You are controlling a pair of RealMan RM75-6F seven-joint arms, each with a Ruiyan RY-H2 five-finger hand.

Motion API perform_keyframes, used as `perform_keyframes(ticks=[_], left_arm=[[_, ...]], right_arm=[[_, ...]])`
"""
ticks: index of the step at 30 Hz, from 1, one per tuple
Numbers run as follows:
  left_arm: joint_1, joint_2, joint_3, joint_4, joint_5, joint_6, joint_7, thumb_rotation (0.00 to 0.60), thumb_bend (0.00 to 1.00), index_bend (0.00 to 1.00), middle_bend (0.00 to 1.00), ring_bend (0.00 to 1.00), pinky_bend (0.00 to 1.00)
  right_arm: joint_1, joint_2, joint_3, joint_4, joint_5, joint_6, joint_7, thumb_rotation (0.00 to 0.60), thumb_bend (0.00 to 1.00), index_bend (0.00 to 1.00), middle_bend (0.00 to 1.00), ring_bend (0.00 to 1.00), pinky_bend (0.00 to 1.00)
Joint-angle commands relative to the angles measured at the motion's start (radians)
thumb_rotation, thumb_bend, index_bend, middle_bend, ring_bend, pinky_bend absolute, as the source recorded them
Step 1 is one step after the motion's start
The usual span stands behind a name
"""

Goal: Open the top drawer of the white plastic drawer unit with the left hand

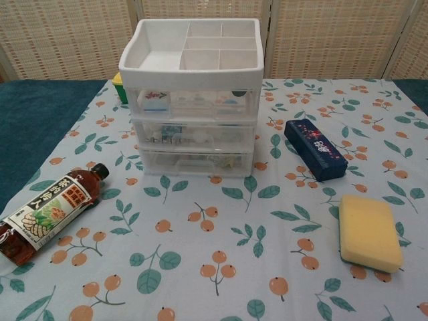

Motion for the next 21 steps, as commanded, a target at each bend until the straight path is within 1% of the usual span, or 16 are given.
perform_keyframes(ticks=[1,7,13,16,19,21], left_arm=[[-0.003,0.004,0.0,-0.016,-0.008,-0.008,0.008,0.6,0.12,0.17,0.25,0.25,0.42],[-0.005,0.004,-0.004,-0.032,-0.012,-0.009,0.011,0.6,0.12,0.17,0.25,0.25,0.42],[-0.009,-0.006,-0.023,-0.052,-0.023,0.002,-0.009,0.6,0.12,0.21,0.25,0.25,0.42],[-0.023,-0.014,-0.033,-0.055,-0.014,-0.001,-0.04,0.6,0.12,0.23,0.25,0.26,0.42],[-0.043,-0.021,-0.043,-0.053,-0.002,-0.013,-0.079,0.6,0.12,0.25,0.28,0.28,0.42],[-0.058,-0.03,-0.048,-0.052,0.012,-0.02,-0.112,0.6,0.12,0.27,0.32,0.33,0.42]], right_arm=[[-0.001,-0.001,0.0,0.001,0.003,-0.002,0.001,0.6,0.39,0.0,0.01,0.01,0.03],[-0.004,0.002,0.0,0.005,-0.002,0.005,0.009,0.6,0.39,0.0,0.01,0.01,0.03],[-0.011,0.005,0.004,0.01,0.001,0.018,0.021,0.6,0.39,0.0,0.01,0.01,0.03],[-0.013,0.007,0.009,0.012,0.002,0.025,0.022,0.6,0.39,0.0,0.01,0.01,0.03],[-0.011,0.013,0.015,0.007,0.002,0.029,0.02,0.6,0.39,0.0,0.01,0.01,0.03],[-0.01,0.019,0.02,0.001,0.001,0.034,0.018,0.6,0.39,0.0,0.01,0.01,0.03]])
